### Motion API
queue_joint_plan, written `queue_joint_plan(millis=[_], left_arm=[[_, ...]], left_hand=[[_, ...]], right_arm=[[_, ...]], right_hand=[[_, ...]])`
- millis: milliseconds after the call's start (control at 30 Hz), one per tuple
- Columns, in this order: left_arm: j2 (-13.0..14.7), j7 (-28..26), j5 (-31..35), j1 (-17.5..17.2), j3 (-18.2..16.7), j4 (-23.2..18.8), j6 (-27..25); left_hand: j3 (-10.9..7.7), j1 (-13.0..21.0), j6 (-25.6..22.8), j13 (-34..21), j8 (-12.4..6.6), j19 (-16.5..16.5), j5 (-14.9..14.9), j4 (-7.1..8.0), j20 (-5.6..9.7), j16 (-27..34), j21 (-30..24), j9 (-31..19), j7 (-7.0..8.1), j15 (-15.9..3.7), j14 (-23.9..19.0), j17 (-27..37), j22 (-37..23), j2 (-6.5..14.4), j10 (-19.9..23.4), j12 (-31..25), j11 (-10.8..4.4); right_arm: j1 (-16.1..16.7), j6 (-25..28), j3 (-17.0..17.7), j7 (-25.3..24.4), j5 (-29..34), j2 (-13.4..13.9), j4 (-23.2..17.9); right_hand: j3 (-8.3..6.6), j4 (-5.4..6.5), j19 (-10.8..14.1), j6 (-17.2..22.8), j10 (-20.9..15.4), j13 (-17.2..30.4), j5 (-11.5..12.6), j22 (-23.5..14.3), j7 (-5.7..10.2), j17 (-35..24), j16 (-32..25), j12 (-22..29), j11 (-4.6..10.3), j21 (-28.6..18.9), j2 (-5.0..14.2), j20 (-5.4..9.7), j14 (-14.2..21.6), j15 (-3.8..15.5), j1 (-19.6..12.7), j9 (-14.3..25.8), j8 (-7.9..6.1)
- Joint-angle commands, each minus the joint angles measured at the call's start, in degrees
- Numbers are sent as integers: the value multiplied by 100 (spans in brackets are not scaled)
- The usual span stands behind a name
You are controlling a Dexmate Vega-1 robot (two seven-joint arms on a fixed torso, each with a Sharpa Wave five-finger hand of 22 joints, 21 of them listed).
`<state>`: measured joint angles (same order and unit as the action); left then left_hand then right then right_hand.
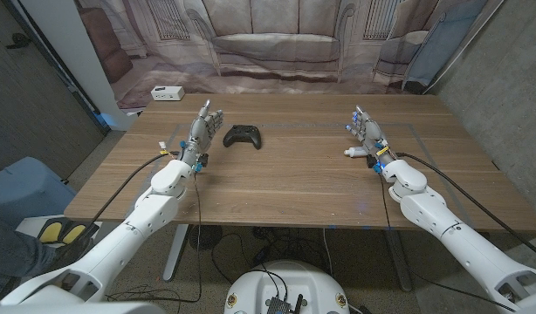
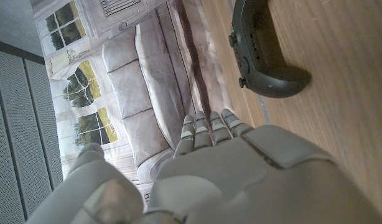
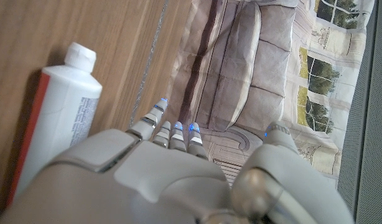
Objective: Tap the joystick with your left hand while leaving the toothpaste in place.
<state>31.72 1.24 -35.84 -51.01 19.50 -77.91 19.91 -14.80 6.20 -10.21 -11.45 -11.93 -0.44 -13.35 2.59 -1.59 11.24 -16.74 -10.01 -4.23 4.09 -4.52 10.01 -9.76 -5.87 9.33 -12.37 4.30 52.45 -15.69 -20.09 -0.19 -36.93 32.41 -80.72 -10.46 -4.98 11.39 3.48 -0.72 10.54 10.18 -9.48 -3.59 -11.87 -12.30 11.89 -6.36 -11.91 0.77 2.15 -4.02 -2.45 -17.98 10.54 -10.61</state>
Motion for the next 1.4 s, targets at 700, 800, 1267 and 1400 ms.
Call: queue_joint_plan(millis=[700,800,1267,1400], left_arm=[[77,-473,985,402,-7,711,893],[166,-450,986,389,-19,638,807],[559,-892,1523,373,-25,255,358],[588,-1230,1837,338,-31,179,368]], left_hand=[[6,151,-408,9,-43,245,29,-97,-182,50,67,-23,147,-52,-277,22,-31,72,273,-104,-36],[9,178,-229,10,51,264,40,-118,-212,30,97,-24,184,-40,-279,22,-32,77,261,-88,-41],[22,220,-15,12,130,255,58,-154,-283,-17,181,-23,306,-14,-237,25,-35,90,161,-30,-13],[25,228,-91,12,99,258,61,-161,-287,-13,200,-24,315,-16,-257,25,-36,95,187,-37,-18]], right_arm=[[406,-89,164,-345,111,153,-560],[459,-76,185,-400,113,165,-630],[611,30,250,-465,74,264,-821],[607,6,249,-435,85,272,-804]], right_hand=[[-8,-22,48,17,-86,28,31,-31,3,-5,-11,26,-36,20,53,18,22,-52,1,6,-41],[-8,-23,52,19,-92,29,31,-31,9,-5,-10,26,-41,22,59,15,24,-52,2,6,-42],[-6,-31,59,44,-107,30,30,-32,19,-4,-5,21,-60,30,69,10,31,-52,5,6,-50],[-6,-33,62,51,-113,31,30,-32,21,-3,-4,21,-56,31,72,9,32,-54,5,6,-52]])
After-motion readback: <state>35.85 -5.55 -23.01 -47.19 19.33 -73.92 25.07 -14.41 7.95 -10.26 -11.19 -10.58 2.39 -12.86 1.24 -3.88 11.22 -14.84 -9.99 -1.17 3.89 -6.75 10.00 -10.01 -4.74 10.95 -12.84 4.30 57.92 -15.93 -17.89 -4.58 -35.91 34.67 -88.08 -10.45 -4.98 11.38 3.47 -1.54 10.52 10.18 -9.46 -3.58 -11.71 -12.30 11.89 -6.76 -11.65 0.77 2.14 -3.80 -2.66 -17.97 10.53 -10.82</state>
